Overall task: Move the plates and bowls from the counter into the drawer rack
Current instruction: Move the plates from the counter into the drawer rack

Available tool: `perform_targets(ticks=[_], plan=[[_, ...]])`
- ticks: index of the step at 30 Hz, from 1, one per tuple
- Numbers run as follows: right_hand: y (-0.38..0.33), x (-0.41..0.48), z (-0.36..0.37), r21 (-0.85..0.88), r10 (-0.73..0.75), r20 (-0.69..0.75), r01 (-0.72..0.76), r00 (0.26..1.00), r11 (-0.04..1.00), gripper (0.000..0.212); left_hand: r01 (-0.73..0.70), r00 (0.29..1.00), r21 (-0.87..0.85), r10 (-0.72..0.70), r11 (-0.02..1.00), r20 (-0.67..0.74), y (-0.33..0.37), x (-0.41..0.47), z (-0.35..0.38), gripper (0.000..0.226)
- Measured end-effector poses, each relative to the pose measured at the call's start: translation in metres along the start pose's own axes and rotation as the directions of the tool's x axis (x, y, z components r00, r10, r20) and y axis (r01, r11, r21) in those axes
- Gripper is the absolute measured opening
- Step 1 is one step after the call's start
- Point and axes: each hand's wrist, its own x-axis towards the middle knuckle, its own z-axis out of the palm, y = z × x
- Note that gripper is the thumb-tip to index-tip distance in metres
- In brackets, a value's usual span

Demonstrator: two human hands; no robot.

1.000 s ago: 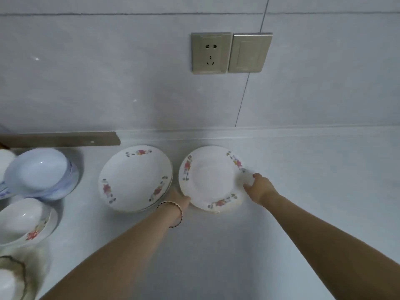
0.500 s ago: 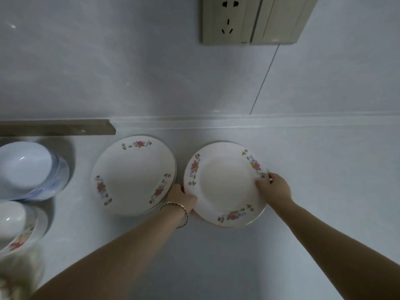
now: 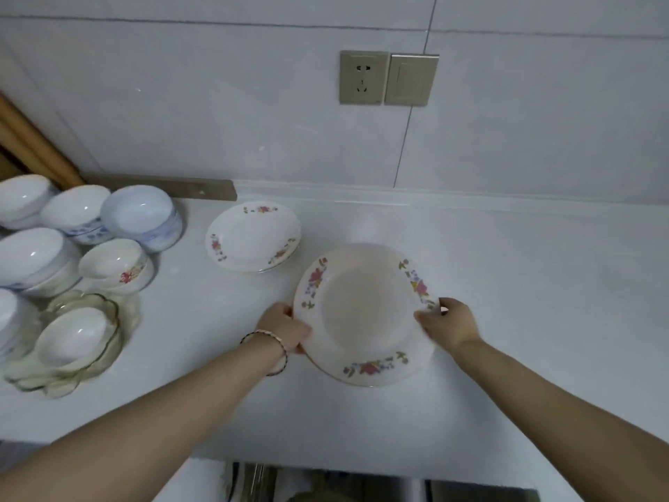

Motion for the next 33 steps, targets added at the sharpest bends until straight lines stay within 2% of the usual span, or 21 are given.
perform_targets(ticks=[8, 12, 17, 23, 27, 33], plan=[[0.058, -0.132, -0.005, -0.104, -0.103, 0.109, 0.115, 0.989, 0.988, 0.030, 0.016, 0.995, -0.106, -0.026, 0.994, -0.098, -0.106, -0.142, -0.012, 0.027], [0.081, -0.196, 0.010, -0.153, -0.078, 0.186, 0.107, 0.979, 0.982, 0.030, 0.078, 0.987, -0.109, -0.092, 0.991, -0.131, -0.166, -0.184, -0.033, 0.029], [0.098, -0.256, 0.048, -0.150, -0.063, 0.280, 0.109, 0.958, 0.983, 0.027, 0.145, 0.969, -0.146, -0.170, 0.979, -0.180, -0.228, -0.215, -0.071, 0.014], [0.103, -0.313, 0.121, -0.156, -0.054, 0.330, 0.111, 0.942, 0.981, 0.028, 0.185, 0.961, -0.148, -0.211, 0.971, -0.181, -0.290, -0.229, -0.141, 0.038], [0.092, -0.350, 0.192, -0.179, -0.042, 0.376, 0.117, 0.926, 0.977, 0.026, 0.200, 0.951, -0.174, -0.234, 0.964, -0.204, -0.332, -0.229, -0.206, 0.040], [0.066, -0.392, 0.308, -0.193, -0.002, 0.362, 0.077, 0.932, 0.978, 0.027, 0.244, 0.942, -0.159, -0.272, 0.957, -0.197, -0.381, -0.202, -0.313, 0.036]])
